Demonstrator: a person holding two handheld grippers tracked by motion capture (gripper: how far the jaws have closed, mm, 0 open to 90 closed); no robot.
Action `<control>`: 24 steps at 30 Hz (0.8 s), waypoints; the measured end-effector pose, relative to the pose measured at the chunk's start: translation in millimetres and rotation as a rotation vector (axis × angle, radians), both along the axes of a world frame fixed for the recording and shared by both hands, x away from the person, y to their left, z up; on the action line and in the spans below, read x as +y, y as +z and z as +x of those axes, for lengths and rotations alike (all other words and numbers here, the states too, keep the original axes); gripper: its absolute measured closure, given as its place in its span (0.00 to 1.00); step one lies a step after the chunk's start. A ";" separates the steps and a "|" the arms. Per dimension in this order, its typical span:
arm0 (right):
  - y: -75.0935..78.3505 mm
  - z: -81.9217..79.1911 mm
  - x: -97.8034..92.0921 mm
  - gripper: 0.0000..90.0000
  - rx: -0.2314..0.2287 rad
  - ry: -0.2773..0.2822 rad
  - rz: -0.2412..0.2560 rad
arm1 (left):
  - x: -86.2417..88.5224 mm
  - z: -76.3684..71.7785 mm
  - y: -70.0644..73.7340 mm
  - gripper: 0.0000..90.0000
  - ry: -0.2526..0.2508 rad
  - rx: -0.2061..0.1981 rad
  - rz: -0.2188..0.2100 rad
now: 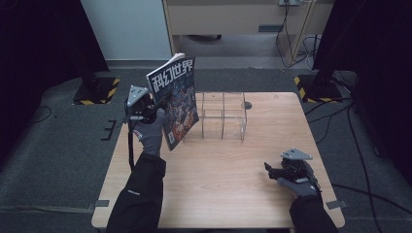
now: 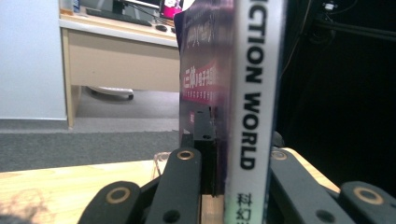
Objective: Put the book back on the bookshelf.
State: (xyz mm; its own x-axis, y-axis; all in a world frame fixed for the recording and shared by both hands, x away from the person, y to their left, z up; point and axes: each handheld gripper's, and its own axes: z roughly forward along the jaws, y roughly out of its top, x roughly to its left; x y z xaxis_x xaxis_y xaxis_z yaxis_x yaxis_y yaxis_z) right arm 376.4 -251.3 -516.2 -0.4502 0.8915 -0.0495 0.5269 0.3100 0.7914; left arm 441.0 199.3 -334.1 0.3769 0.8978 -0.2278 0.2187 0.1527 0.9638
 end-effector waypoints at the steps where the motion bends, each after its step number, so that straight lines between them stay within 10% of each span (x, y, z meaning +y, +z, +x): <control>1: -0.1 0.0 0.1 0.15 -0.001 0.000 0.000 | -0.6 1.1 -0.6 0.91 0.003 -0.003 -0.004; 24: -0.7 0.4 0.8 0.15 -0.002 0.008 -0.002 | -26.6 28.9 -23.4 0.91 0.037 -0.031 -0.026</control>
State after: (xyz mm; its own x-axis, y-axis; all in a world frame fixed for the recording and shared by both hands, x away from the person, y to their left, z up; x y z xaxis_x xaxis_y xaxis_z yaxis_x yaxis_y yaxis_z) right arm 376.8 -250.5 -516.9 -0.4571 0.8879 -0.0517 0.5230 0.3154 0.7918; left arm 470.0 172.7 -357.5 0.3505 0.9053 -0.2399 0.1821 0.1854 0.9656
